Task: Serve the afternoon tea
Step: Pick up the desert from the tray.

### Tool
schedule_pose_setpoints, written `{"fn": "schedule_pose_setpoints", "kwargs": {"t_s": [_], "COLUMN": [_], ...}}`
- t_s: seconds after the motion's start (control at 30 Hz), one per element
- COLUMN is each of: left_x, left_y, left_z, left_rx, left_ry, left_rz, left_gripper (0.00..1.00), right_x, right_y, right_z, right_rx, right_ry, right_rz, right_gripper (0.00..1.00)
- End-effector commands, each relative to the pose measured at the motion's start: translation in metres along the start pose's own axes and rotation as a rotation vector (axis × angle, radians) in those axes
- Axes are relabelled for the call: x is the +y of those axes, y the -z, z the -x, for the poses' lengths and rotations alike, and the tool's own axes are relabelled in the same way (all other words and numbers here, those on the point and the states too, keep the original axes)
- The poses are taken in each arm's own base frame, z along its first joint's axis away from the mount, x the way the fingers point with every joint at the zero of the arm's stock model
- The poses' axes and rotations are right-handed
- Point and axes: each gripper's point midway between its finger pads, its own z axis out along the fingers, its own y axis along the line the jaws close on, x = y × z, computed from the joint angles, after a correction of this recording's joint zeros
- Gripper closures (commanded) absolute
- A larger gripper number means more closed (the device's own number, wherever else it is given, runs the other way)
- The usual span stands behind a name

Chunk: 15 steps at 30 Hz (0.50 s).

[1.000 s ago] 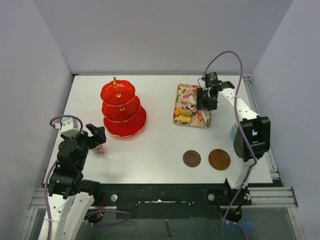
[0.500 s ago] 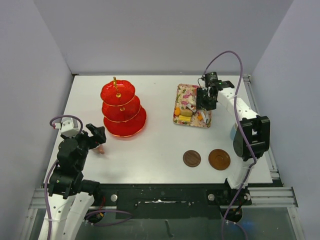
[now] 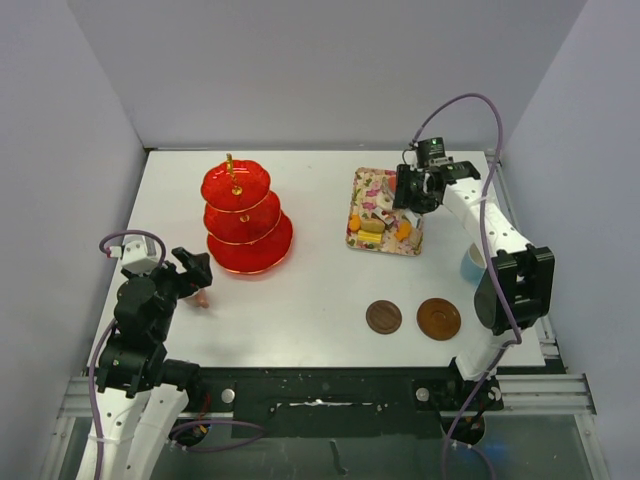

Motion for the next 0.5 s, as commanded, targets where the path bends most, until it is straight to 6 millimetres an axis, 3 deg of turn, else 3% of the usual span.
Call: {"fn": "schedule_pose_setpoints", "kwargs": {"t_s": [0.0,0.47], "left_x": [-0.010,-0.010], "left_y": [0.000,0.001], "left_z": [0.016,0.016], "left_rx": [-0.061,-0.063], "left_ry": [0.015,0.015], "left_rz": [-0.039,-0.040], "left_gripper": [0.18,0.18], "right_x": [0.015,0.011], "right_y": [0.016,0.006], "right_z": [0.019,0.010], "right_rx": [-0.093,-0.035], "right_ry": [-0.002,0.015], "right_rz": [0.057,-0.004], "right_gripper": [0.56,0.54]}}
